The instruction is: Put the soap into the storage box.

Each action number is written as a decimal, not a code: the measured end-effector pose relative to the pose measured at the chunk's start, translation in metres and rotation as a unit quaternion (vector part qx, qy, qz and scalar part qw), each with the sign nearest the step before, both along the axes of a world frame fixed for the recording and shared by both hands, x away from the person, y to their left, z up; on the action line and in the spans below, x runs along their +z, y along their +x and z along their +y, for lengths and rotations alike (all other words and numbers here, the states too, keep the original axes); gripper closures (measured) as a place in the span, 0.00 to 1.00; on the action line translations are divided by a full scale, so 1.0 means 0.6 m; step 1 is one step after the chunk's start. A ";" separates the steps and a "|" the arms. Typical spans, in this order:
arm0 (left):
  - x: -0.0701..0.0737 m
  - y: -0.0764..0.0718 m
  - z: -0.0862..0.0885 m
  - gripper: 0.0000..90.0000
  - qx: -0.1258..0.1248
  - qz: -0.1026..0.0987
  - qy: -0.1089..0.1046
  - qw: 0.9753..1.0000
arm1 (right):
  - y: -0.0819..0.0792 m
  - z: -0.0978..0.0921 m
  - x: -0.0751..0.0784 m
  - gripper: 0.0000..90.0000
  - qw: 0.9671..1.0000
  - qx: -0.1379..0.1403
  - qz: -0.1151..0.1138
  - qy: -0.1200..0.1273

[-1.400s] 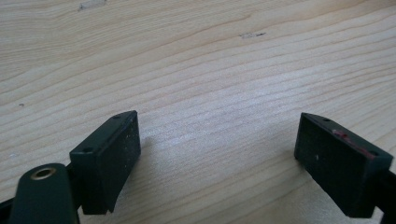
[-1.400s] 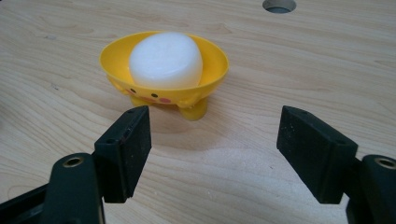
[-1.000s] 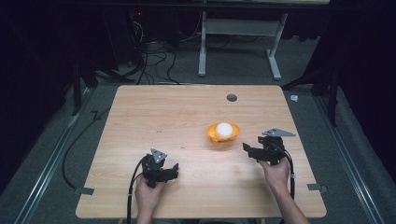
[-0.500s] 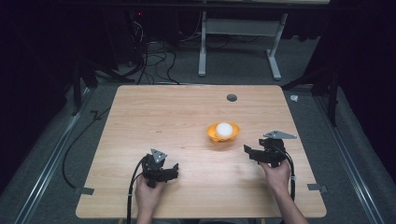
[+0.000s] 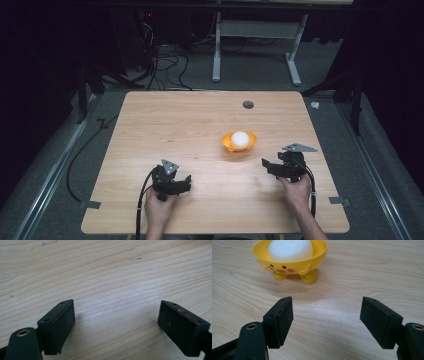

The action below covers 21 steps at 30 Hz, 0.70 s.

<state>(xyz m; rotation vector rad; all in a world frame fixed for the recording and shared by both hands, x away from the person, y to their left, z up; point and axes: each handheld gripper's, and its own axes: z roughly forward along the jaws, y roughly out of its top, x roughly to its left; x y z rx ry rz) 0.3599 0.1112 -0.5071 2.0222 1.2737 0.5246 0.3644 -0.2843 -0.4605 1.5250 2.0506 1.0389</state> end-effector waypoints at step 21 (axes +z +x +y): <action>0.000 0.000 0.000 0.16 0.000 0.000 0.000 1.000 | -0.011 0.002 -0.026 0.30 1.000 0.001 0.015 -0.015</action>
